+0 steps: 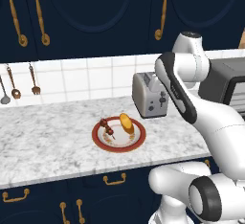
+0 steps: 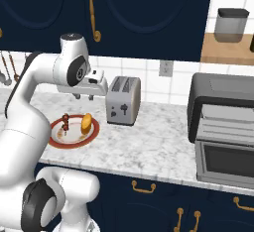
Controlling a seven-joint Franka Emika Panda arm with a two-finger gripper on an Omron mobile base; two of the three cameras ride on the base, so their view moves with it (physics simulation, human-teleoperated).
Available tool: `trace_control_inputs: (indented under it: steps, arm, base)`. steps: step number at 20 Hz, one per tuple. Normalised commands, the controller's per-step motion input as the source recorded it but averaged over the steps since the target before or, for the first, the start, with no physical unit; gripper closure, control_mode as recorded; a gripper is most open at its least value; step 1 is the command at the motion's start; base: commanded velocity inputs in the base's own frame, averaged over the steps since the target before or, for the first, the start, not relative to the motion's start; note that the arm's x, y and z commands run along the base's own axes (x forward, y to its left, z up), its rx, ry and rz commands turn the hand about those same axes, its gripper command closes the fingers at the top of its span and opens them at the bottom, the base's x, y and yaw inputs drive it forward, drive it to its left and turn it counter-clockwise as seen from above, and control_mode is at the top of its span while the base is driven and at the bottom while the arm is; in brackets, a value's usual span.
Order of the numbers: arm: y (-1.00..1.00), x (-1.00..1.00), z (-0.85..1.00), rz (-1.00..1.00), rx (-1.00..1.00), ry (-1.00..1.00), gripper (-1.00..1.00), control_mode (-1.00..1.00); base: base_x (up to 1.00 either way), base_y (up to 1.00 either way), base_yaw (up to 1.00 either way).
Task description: Pick up the kebab skewer and baguette bread, and place them inside the toaster oven. Close the toaster oven door and start by setting the timer.
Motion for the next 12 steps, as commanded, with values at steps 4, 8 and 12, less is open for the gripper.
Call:
trace_control_inputs:
  steps: [4, 8, 12]
  arm:
    - [0.0, 0.0, 0.0, 0.0, 0.0, 0.0, -1.0, 1.0]
    - [0.0, 0.0, 0.0, 0.0, 0.0, 0.0, -1.0, 1.0]
    - [0.0, 0.0, 0.0, 0.0, 0.0, 0.0, -1.0, 1.0]
  base:
    - [0.0, 0.0, 0.0]
    - [0.0, 0.0, 0.0]
    - [0.0, -0.12, 0.0]
